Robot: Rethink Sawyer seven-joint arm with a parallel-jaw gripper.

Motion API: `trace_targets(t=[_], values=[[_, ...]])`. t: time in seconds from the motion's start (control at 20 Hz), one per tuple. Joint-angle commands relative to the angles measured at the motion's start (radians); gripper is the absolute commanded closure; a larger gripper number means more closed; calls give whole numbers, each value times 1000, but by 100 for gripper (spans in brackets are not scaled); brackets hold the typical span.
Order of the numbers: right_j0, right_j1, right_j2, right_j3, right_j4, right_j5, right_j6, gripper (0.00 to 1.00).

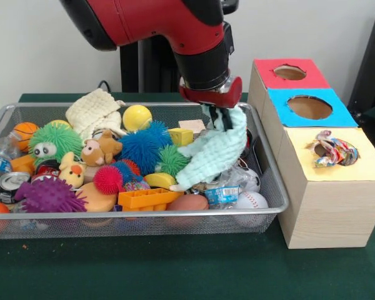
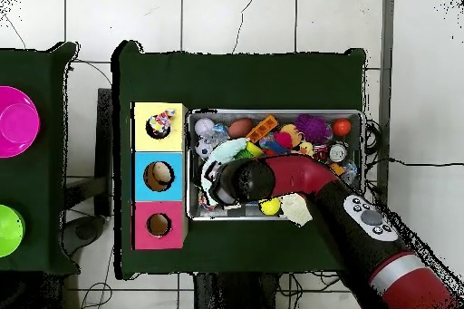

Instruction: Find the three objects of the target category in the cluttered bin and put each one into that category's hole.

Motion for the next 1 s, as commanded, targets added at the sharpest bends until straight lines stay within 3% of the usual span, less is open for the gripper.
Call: trace_targets(t=[0.05, 0.3, 0.4, 0.65, 1.0], values=[[-20, 37, 61, 7, 28, 10, -127, 0], [-4, 17, 25, -13, -18, 13, -132, 0], [-6, -7, 6, -22, -58, 47, -179, 0], [10, -164, -85, 33, -243, 152, -313, 0], [-78, -265, -58, 120, -326, 203, -431, 0]])
